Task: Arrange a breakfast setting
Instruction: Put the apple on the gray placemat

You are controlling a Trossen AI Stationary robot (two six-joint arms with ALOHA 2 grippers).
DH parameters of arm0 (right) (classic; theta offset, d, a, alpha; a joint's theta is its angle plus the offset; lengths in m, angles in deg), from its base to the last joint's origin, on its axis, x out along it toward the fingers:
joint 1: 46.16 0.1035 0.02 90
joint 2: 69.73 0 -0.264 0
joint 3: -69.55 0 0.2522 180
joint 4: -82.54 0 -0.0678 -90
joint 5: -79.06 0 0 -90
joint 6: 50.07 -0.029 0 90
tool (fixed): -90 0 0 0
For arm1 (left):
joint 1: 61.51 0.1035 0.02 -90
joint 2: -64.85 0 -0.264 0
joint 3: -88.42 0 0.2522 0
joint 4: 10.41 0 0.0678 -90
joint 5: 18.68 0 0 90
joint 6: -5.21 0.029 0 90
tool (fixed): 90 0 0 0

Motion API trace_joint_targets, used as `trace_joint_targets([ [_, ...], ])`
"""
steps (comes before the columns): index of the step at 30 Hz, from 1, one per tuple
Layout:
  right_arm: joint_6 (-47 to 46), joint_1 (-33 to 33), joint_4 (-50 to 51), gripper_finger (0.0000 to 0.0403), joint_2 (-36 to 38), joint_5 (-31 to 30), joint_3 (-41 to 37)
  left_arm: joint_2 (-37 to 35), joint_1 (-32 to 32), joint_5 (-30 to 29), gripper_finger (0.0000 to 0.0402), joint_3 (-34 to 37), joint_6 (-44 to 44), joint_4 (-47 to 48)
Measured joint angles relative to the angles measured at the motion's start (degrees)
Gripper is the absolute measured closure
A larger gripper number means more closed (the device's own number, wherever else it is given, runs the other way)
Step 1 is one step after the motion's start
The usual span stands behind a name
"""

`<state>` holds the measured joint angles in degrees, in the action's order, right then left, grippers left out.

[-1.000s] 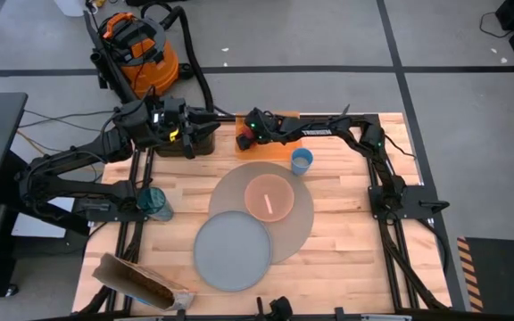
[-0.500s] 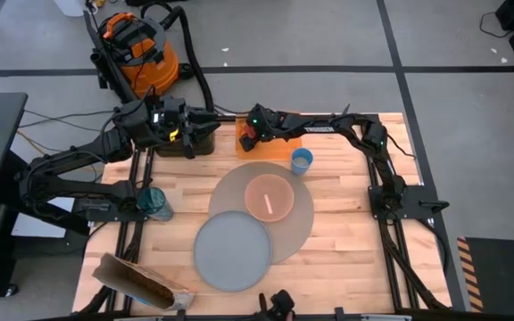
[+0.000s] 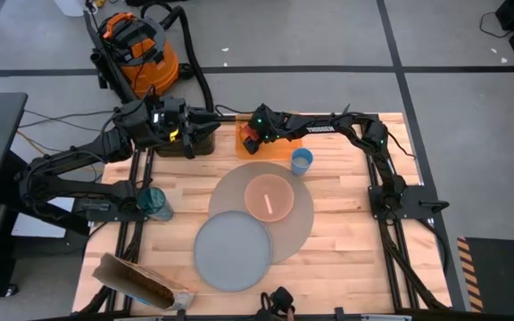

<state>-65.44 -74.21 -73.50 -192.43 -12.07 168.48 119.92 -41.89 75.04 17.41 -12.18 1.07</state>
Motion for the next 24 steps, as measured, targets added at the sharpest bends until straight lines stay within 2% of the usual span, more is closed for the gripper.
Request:
trace_joint_targets([
  [8, 0.41, 0.02, -1.97, 0.0081, 0.0, -2.11, 0.02, 0.0, 0.0, 0.0, 0.0235, 0.0, 0.0, 0.0],
  [15, 1.02, 0.04, -0.88, 0.0082, 0.73, -2.63, 0.0, -0.38, 0.02, -0.02, 0.0235, 0.02, 0.0, 0.08],
  [24, 5.04, 0.0, 1.65, 0.0082, 11.46, -4.78, 0.04, -3.94, 0.0, 0.0, 0.0235, 0.02, 1.61, -0.17],
])
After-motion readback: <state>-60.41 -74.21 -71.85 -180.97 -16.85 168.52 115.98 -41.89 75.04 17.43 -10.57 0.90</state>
